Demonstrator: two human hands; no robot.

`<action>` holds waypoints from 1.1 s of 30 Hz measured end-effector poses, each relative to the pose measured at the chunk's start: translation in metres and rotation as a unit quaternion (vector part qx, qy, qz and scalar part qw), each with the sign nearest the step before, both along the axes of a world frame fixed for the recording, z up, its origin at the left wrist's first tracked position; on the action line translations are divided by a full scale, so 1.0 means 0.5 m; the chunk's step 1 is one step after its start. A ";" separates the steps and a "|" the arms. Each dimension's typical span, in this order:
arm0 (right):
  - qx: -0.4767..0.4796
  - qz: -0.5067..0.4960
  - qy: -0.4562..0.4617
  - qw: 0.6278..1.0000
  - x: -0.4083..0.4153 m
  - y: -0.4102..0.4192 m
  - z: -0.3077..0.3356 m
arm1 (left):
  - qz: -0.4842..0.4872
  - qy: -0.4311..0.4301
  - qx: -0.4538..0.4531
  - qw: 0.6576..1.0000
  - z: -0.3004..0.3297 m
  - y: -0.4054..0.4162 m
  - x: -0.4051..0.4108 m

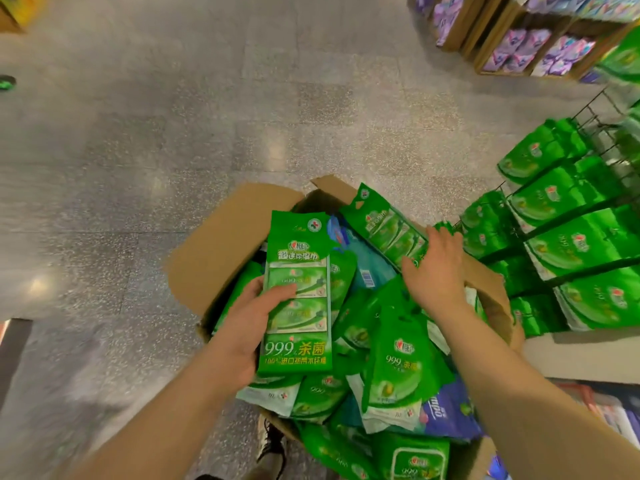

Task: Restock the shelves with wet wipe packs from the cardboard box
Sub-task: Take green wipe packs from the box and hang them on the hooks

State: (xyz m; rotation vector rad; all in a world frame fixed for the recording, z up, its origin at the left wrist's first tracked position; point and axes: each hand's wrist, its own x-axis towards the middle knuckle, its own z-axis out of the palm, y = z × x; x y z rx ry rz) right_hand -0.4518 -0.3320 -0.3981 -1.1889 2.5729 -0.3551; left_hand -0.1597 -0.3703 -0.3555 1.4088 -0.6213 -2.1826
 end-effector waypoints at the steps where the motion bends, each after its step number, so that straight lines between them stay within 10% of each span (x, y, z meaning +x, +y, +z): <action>1: 0.024 0.010 0.005 1.000 -0.008 -0.009 -0.006 | 0.000 0.003 0.000 1.000 0.000 -0.001 0.002; 33: -0.093 0.009 -0.017 0.995 -0.001 0.066 0.134 | 0.001 0.002 -0.012 1.000 0.021 0.034 0.041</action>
